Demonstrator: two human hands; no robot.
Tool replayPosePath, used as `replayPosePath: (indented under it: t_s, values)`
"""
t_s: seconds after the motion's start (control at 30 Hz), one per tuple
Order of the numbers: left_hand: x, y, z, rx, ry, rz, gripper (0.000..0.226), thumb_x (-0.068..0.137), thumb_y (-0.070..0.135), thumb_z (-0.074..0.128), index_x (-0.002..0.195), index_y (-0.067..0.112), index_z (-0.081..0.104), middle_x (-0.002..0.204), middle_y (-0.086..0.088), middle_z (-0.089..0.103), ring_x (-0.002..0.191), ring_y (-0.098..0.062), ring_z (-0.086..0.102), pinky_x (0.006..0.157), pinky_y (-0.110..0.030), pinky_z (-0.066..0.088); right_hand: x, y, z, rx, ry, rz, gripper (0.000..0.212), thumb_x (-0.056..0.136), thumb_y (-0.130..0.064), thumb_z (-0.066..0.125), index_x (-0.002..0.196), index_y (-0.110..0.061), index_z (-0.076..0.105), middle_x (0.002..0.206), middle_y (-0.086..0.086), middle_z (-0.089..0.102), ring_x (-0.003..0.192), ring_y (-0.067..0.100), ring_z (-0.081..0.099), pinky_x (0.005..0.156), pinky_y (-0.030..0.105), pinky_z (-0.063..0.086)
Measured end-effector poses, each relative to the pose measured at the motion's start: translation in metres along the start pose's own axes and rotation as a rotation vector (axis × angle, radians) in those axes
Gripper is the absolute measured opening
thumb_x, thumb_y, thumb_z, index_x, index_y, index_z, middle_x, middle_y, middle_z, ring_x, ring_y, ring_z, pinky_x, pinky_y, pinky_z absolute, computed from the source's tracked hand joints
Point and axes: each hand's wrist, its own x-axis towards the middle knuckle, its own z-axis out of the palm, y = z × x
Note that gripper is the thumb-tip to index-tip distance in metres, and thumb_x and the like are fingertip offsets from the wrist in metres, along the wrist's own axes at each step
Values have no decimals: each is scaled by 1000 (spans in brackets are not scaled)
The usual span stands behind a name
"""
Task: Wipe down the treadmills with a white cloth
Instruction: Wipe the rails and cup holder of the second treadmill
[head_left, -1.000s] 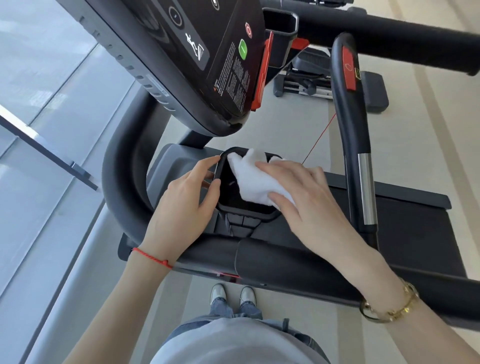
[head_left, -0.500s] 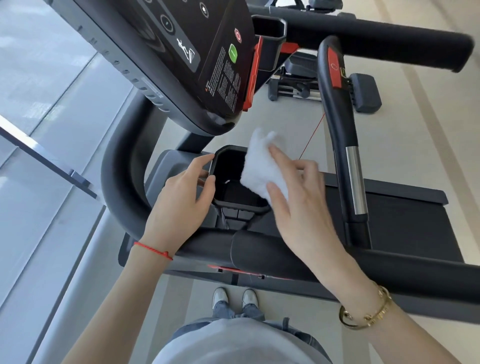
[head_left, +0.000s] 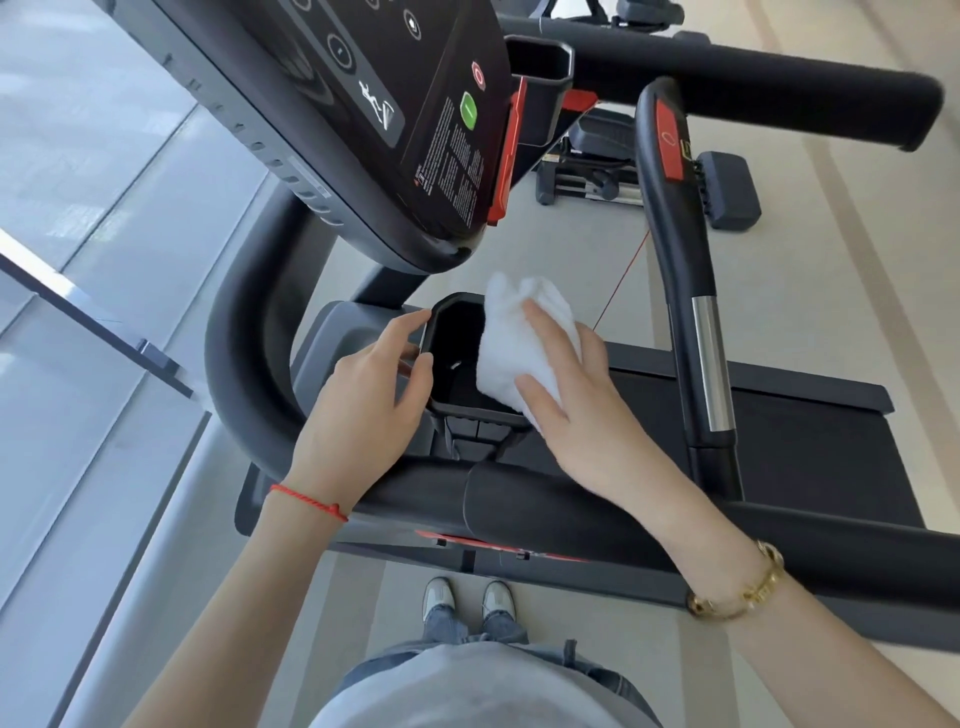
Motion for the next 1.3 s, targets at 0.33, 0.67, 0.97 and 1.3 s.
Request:
replayPosePath:
  t_s: [0.33,0.67,0.97,1.3]
  values:
    - [-1,0,0,0,3,-7,44,97,36,45,140,36,43,92,31,53,85,5,60,82,-25,51,31,10,-27,37,-126,-37,52,102,-37,43,147,-52,22,149,-8,29,128,12,37,97,25,27]
    - [-3,6,-2,10,17,-10,43,97,33,46,140,36,44,90,27,55,88,-1,60,84,-30,54,106,-15,-36,-202,-268,-146,44,98,-46,51,137,-29,45,126,0,55,112,20,52,89,32,39]
    - [-2,5,-2,8,12,-35,43,97,33,48,140,38,44,94,34,54,90,18,55,83,-22,50,65,4,-24,-93,-98,-60,46,97,-40,52,138,-39,32,121,-8,36,100,16,48,73,27,36]
    - [-3,7,0,16,24,-47,41,98,31,49,138,38,47,91,32,55,89,-1,61,88,-34,54,72,6,-29,29,-92,126,52,101,-44,45,145,-25,25,124,7,49,104,24,52,78,32,37]
